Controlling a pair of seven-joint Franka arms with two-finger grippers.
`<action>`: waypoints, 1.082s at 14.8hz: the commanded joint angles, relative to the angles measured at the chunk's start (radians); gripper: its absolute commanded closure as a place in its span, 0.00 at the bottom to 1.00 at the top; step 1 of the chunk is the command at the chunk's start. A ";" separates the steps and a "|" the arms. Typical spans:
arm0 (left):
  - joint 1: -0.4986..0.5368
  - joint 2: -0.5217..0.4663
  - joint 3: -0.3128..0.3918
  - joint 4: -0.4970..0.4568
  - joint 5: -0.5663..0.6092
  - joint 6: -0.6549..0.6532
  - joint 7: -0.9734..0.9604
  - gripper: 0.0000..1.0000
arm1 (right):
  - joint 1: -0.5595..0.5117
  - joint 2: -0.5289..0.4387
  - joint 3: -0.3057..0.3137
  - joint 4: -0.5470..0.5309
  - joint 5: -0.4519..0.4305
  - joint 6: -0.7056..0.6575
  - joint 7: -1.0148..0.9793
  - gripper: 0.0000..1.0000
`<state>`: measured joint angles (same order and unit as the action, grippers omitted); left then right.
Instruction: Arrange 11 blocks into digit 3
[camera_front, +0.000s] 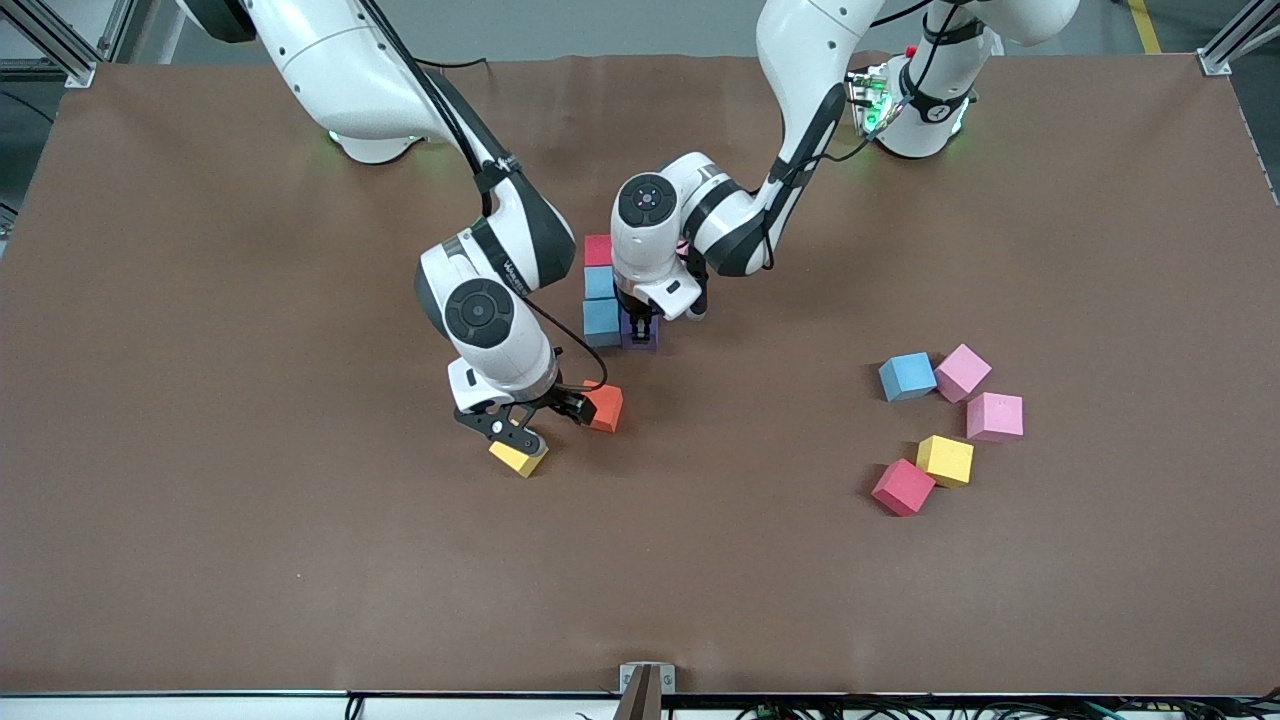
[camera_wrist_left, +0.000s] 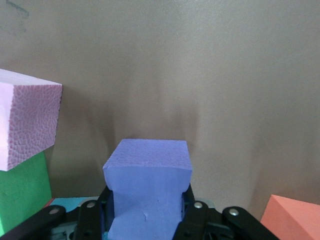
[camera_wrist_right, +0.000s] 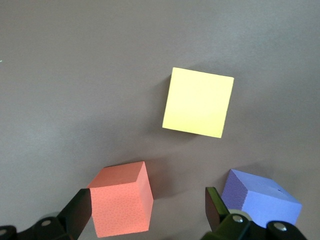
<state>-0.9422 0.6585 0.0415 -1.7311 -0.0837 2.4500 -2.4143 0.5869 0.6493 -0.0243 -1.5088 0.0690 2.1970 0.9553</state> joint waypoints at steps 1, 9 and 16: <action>-0.018 0.036 0.003 0.018 -0.033 0.010 -0.008 0.52 | 0.028 0.029 0.000 0.038 -0.028 -0.010 0.017 0.00; -0.017 0.023 0.003 0.025 -0.030 0.007 0.001 0.00 | 0.053 0.088 -0.002 0.088 -0.083 0.024 0.019 0.00; -0.007 -0.072 0.004 -0.031 -0.024 -0.029 0.027 0.00 | 0.068 0.099 0.000 0.094 -0.078 0.029 0.057 0.00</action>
<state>-0.9460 0.6433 0.0410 -1.7169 -0.0871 2.4432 -2.4134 0.6388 0.7370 -0.0231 -1.4332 0.0074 2.2255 0.9697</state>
